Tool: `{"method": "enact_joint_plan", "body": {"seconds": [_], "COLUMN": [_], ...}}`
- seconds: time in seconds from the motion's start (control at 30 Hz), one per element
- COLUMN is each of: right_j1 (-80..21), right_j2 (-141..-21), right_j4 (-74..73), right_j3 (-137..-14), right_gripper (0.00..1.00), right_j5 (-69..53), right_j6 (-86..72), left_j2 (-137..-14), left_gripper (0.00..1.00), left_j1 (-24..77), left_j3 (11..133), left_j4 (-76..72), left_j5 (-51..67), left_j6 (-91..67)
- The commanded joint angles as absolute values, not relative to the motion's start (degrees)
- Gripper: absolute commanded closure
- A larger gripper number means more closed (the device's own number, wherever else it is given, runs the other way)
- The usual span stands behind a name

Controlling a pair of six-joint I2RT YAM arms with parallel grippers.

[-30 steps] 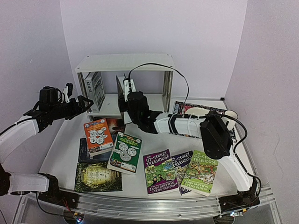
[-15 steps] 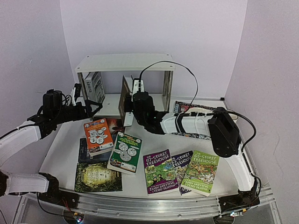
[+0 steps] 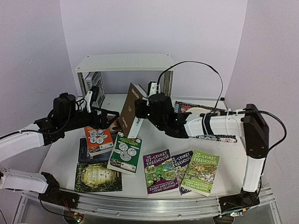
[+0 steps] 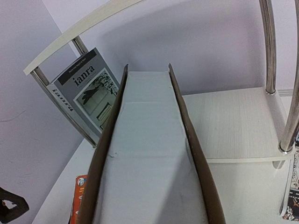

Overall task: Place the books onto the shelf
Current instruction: Pass from the right arm to the left

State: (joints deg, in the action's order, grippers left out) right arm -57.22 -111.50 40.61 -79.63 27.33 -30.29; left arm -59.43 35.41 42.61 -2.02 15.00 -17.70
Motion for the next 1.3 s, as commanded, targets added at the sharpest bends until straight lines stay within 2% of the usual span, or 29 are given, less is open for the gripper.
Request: {"method": "enact_joint_plan", "body": {"seconds": [0.0, 0.23, 0.37, 0.7, 0.83, 1.1, 1.27], "right_j1": [-57.6, -57.5, -57.5, -57.6, -57.5, -57.5, -57.5], "right_j2": [-104.3, -100.9, -100.0, -96.9, -96.0, -95.1, -95.0], "right_j4": [39.2, 34.3, 31.5, 27.4, 26.5, 25.4, 24.7], "right_j3": [-77.3, -74.6, -74.5, -72.8, -72.3, -71.9, -71.8], "right_gripper": [0.75, 0.74, 0.74, 0.73, 0.73, 0.72, 0.72], "right_j5": [25.5, 26.5, 25.6, 25.4, 26.1, 25.7, 25.1], "right_j6": [-37.5, -48.4, -54.2, -64.7, -67.9, -70.9, -72.0], "left_j2": [-60.3, -66.0, -71.3, -79.9, -83.0, -85.1, -88.4], "left_gripper": [0.0, 0.0, 0.0, 0.01, 0.01, 0.0, 0.07], "left_j1": [43.2, 57.6, 66.2, 69.6, 69.9, 70.4, 71.0], "left_j3": [44.8, 47.0, 50.2, 56.0, 57.7, 59.3, 61.0], "left_j4": [-2.4, -0.8, -0.4, -0.4, -0.4, -0.4, 2.3], "left_j5": [3.0, -14.3, -28.7, -45.6, -47.1, -39.5, -45.9], "left_j6": [-12.1, -8.1, -5.9, -3.7, -2.6, -1.6, -1.3]}}
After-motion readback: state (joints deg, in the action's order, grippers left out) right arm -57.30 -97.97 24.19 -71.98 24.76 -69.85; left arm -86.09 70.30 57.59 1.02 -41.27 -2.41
